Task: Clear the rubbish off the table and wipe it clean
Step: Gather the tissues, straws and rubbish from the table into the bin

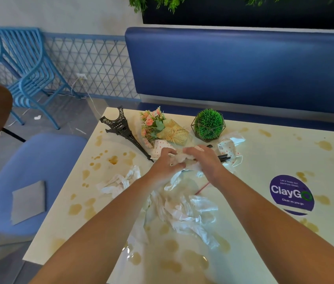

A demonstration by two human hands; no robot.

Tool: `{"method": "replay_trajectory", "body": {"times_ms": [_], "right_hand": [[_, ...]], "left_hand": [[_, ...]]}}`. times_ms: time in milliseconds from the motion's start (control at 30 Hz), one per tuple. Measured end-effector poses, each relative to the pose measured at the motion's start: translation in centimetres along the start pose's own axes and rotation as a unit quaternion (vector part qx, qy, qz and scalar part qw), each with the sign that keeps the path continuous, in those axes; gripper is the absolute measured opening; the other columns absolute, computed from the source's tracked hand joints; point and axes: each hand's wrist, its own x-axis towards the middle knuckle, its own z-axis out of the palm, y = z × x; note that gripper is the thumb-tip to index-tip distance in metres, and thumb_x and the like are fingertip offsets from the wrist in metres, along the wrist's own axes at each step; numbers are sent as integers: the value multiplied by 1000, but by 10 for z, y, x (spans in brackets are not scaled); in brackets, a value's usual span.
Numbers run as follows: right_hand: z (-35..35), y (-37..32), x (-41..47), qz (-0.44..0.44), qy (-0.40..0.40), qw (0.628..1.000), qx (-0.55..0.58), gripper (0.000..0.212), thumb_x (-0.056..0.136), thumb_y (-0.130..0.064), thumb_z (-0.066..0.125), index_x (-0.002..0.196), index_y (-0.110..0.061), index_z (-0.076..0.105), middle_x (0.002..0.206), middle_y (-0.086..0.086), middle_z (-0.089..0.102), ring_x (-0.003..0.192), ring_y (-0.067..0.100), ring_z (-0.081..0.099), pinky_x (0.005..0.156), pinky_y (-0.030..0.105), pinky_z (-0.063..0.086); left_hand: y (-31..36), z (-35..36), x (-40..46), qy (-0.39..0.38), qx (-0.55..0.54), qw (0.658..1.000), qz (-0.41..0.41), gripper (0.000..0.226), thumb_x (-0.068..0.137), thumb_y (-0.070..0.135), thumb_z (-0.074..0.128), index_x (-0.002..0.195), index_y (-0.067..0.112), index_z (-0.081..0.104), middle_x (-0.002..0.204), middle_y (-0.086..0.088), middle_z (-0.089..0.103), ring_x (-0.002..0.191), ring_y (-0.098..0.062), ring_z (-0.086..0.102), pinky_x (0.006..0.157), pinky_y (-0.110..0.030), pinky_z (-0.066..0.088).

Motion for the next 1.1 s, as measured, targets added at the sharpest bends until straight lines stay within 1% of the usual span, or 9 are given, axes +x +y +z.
{"method": "replay_trajectory", "body": {"times_ms": [67, 133, 267, 433, 567, 733, 833, 967, 1100], "right_hand": [[-1, 1, -1, -15, 11, 1000, -14, 28, 64, -34, 72, 83, -17, 62, 80, 5, 57, 80, 23, 52, 72, 37, 39], [-3, 1, 0, -25, 20, 999, -12, 13, 74, -22, 68, 80, -18, 57, 76, 5, 53, 77, 22, 49, 68, 36, 38], [-9, 2, 0, -26, 42, 999, -22, 12, 85, -10, 60, 92, -16, 52, 83, 3, 48, 77, 20, 44, 69, 32, 37], [-14, 9, -1, -1, 44, 998, 54, 16, 81, -18, 63, 94, -18, 54, 93, 9, 54, 86, 24, 52, 73, 36, 42], [-21, 12, -2, -4, 12, 993, 116, 55, 67, -33, 72, 112, -6, 56, 110, 26, 61, 100, 42, 64, 91, 56, 52], [-26, 11, -12, -10, 0, 995, 96, 62, 67, -27, 71, 120, -4, 49, 109, 22, 63, 93, 33, 65, 77, 41, 47], [-35, 12, -9, 0, 21, 998, 54, 67, 59, -30, 72, 117, -7, 50, 107, 18, 63, 98, 31, 64, 82, 41, 50], [-52, 8, -11, -7, 90, 996, 16, 36, 77, -14, 59, 111, -12, 50, 89, 4, 56, 80, 18, 54, 67, 30, 45], [-72, 1, -22, -42, 113, 988, 93, 17, 63, -18, 50, 80, -17, 51, 74, 3, 51, 72, 21, 48, 60, 33, 40]], "left_hand": [[3, 4, -1, -18, -60, 998, 29, 52, 92, 19, 67, 131, 26, 34, 100, 11, 52, 80, 5, 51, 65, -8, 43], [7, 7, 1, -38, -106, 993, 37, 52, 93, 12, 64, 136, 28, 39, 106, 6, 56, 81, -5, 57, 69, -12, 46], [17, 9, 6, -28, -170, 984, -37, 30, 92, 4, 52, 114, 23, 55, 89, 1, 56, 60, -9, 54, 49, -18, 39], [31, 12, 16, -40, -230, 970, -61, 20, 87, 1, 59, 97, 18, 60, 90, -3, 57, 75, -14, 55, 49, -20, 45], [42, 17, 20, -48, -258, 964, -53, 25, 88, -5, 57, 105, 13, 61, 109, -16, 63, 93, -24, 62, 67, -30, 58], [47, 19, 24, -42, -261, 963, -52, 31, 85, -2, 66, 106, 21, 65, 113, -12, 66, 100, -26, 66, 84, -41, 58], [50, 21, 25, -57, -233, 970, -48, 39, 81, -8, 63, 106, 21, 65, 118, -14, 64, 110, -29, 62, 95, -45, 53], [64, 29, 21, -57, -198, 977, -52, 43, 81, -7, 56, 115, 19, 62, 115, -10, 59, 98, -22, 58, 80, -29, 51], [71, 49, 7, -128, -117, 985, -15, 39, 86, 21, 72, 122, 19, 58, 94, 2, 64, 79, -9, 57, 58, -13, 45]]}}
